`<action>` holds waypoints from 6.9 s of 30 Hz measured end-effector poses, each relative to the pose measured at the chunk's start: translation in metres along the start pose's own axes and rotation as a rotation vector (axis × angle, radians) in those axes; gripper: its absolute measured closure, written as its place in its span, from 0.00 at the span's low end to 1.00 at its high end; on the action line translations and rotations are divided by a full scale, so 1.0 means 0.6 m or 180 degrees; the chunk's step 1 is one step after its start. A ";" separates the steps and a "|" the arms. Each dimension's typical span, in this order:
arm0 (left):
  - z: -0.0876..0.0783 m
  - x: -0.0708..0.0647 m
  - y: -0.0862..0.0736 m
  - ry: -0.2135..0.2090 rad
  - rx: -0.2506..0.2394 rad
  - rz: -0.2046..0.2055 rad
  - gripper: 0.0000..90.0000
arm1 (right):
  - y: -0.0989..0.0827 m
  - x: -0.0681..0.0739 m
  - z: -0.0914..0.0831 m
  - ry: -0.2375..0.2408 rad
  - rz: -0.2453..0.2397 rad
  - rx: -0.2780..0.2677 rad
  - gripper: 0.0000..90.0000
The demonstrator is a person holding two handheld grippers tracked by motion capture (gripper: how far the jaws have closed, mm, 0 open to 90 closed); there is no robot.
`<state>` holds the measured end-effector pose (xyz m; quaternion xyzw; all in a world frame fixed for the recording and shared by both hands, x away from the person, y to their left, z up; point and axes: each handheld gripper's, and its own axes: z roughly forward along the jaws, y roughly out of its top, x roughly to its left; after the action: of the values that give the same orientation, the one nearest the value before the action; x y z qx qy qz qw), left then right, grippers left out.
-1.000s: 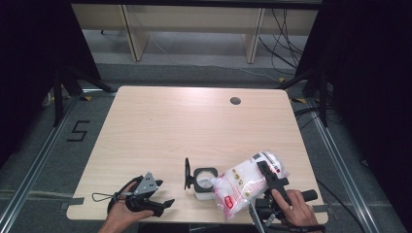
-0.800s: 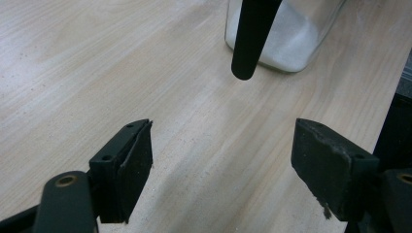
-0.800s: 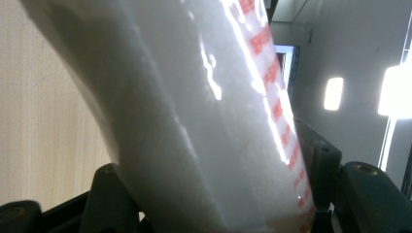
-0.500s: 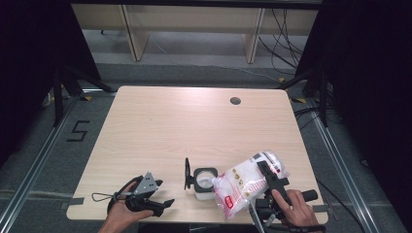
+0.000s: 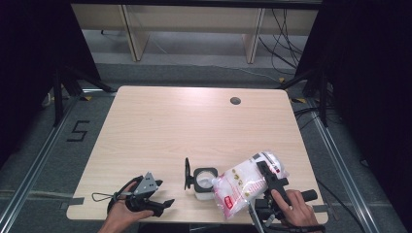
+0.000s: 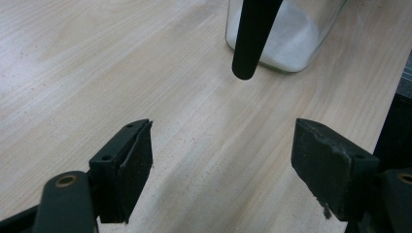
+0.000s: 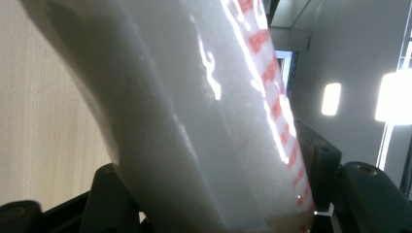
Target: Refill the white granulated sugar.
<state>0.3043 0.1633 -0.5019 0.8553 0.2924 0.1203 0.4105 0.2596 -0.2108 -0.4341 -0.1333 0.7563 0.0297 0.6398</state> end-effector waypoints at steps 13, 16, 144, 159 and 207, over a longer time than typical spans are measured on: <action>0.000 0.001 -0.001 0.0016 0.0040 0.0029 0.25 | 0.000 -0.002 0.001 -0.0018 -0.0016 -0.0006 0.47; 0.000 0.000 0.000 -0.0019 -0.0006 0.0019 0.25 | 0.000 0.000 -0.001 0.0009 0.0017 0.0052 0.47; -0.002 0.004 0.000 0.0025 0.0066 0.0065 0.25 | -0.009 -0.001 -0.003 -0.0017 0.0399 0.0021 0.48; -0.001 0.002 0.000 0.0010 0.0036 0.0029 0.25 | -0.002 -0.004 -0.003 -0.0039 0.0245 -0.0044 0.48; 0.000 0.000 -0.001 0.0013 0.0014 0.0004 0.25 | 0.005 -0.001 0.000 -0.0007 0.0194 -0.0015 0.49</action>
<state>0.3043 0.1638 -0.5020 0.8561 0.2930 0.1216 0.4081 0.2589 -0.2078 -0.4336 -0.1116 0.7592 0.0511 0.6392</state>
